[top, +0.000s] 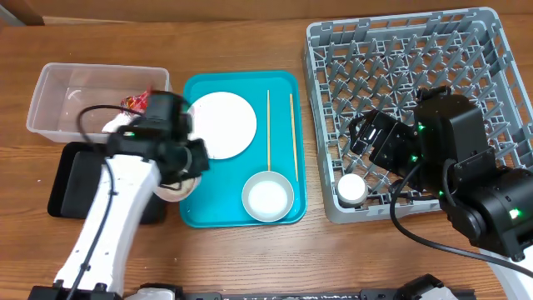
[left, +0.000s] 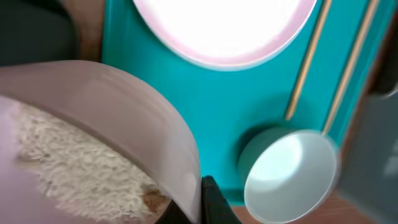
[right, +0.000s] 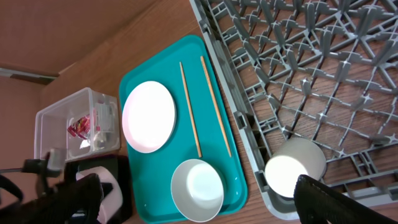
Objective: Sort waste into correct bins and load items into the dishwasher
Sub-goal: 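Tip the pink bowl to pour rice onto the black tray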
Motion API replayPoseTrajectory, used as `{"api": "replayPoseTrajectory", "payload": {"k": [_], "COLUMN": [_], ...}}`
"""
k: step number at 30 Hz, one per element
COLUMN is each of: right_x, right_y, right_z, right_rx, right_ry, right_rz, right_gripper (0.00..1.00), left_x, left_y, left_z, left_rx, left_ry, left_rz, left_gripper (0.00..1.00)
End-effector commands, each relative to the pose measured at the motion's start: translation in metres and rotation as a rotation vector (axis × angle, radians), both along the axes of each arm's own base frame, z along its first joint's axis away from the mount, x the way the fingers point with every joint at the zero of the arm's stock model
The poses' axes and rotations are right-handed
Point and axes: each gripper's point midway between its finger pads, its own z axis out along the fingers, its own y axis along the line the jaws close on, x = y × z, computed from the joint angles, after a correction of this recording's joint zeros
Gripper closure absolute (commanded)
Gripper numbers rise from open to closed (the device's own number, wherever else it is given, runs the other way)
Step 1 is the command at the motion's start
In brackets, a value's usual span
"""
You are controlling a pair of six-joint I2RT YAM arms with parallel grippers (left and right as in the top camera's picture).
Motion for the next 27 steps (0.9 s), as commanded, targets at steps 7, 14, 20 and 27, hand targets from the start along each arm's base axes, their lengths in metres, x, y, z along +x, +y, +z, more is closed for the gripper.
{"api": "replayPoseTrajectory", "payload": {"k": [7, 14, 20, 27], "right_x": [-0.001, -0.001, -0.001, -0.001], "right_y": [0.000, 0.000, 0.000, 0.001], "right_z": [0.004, 0.004, 0.004, 0.004], "right_rx": [0.005, 0.006, 0.006, 0.008], "right_ry": [-0.011, -0.012, -0.012, -0.011], "right_rz": [0.003, 0.003, 0.004, 0.005], "right_gripper": [0.00, 0.00, 0.00, 0.00], "left_x": [0.017, 0.012, 0.003, -0.003], "left_y": [0.055, 0.076, 0.096, 0.112], "left_z": [0.013, 0.023, 0.048, 0.063], "left_rx": [-0.587, -0.821, -0.931, -0.987], "left_ry": [-0.259, -0.557, -0.728, -0.808], "left_rz": [0.110, 0.064, 0.081, 0.125], "left_gripper": [0.96, 0.96, 0.96, 0.96]}}
